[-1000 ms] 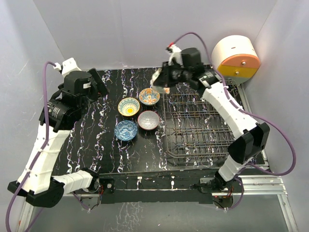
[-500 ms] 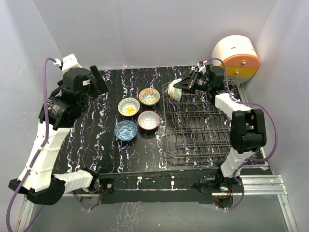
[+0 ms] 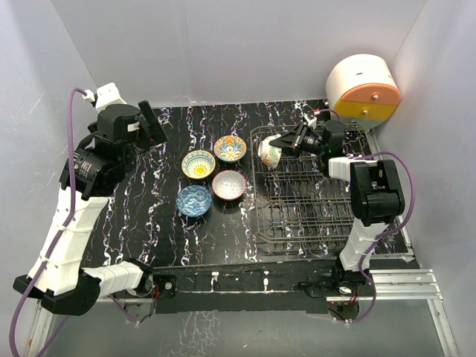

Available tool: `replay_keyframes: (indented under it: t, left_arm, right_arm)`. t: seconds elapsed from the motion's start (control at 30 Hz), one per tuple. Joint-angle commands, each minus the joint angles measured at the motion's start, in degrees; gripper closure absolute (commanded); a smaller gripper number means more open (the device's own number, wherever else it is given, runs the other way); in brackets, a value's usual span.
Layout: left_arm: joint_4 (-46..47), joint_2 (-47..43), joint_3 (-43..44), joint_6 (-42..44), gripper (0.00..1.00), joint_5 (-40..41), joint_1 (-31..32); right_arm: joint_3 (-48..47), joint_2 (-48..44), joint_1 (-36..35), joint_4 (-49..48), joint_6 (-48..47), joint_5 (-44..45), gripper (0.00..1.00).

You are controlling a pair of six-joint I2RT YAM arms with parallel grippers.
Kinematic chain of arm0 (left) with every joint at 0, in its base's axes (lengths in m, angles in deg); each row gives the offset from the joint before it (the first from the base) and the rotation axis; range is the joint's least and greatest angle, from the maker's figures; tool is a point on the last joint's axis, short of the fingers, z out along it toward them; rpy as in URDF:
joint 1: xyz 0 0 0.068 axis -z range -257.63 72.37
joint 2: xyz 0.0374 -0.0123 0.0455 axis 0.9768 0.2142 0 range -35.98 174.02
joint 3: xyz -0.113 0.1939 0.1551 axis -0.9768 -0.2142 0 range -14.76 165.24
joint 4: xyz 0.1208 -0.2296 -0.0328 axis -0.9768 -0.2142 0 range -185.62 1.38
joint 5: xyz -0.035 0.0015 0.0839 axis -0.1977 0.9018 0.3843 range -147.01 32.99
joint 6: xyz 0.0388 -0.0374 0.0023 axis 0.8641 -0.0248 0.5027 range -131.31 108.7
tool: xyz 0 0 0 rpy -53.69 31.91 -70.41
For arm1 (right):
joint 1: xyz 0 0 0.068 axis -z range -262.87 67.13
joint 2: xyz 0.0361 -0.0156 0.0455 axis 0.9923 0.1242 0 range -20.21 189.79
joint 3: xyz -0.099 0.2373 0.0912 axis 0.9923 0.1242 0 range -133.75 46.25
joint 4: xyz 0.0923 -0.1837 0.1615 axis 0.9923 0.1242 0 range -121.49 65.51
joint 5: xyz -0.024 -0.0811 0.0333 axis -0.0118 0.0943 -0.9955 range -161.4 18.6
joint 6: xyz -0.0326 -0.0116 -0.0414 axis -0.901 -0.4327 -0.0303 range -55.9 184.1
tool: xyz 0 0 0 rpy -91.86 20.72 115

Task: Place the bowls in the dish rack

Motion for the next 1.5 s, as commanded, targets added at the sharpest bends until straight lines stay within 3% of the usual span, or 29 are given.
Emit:
replay_keyframes:
  t: [0.0,0.23,0.5,0.63,0.97,1.37,1.47]
  left_arm:
    - [0.5,-0.5,1.4,1.0,0.06,1.5,0.2]
    - [0.9,0.1,1.4,0.9,0.06,1.4,0.2]
    - [0.9,0.9,1.6,0.1,0.06,1.2,0.2]
    - [1.1,1.0,1.6,-0.3,0.06,1.3,0.2]
    - [1.2,1.9,1.8,-0.4,0.06,1.2,0.1]
    - [2.8,1.9,0.3,-0.2,0.06,0.3,0.1]
    - [3.0,1.6,-0.1,-0.1,0.06,0.2,0.2]
  right_arm:
    - [0.6,0.7,0.8,-7.5,0.9,-0.2,0.92]
    - [2.3,4.1,1.4,-7.5,-0.2,-0.3,0.92]
    - [4.5,9.5,1.5,-23.6,10.4,-0.7,0.92]
    - [4.8,10.6,1.7,-23.5,10.7,-0.1,0.91]
    - [5.4,9.3,4.7,-7.0,-0.6,1.9,0.70]
    - [1.4,4.4,8.3,20.9,-18.4,7.9,0.51]
    - [-0.5,3.8,8.4,27.2,-22.0,9.8,0.50]
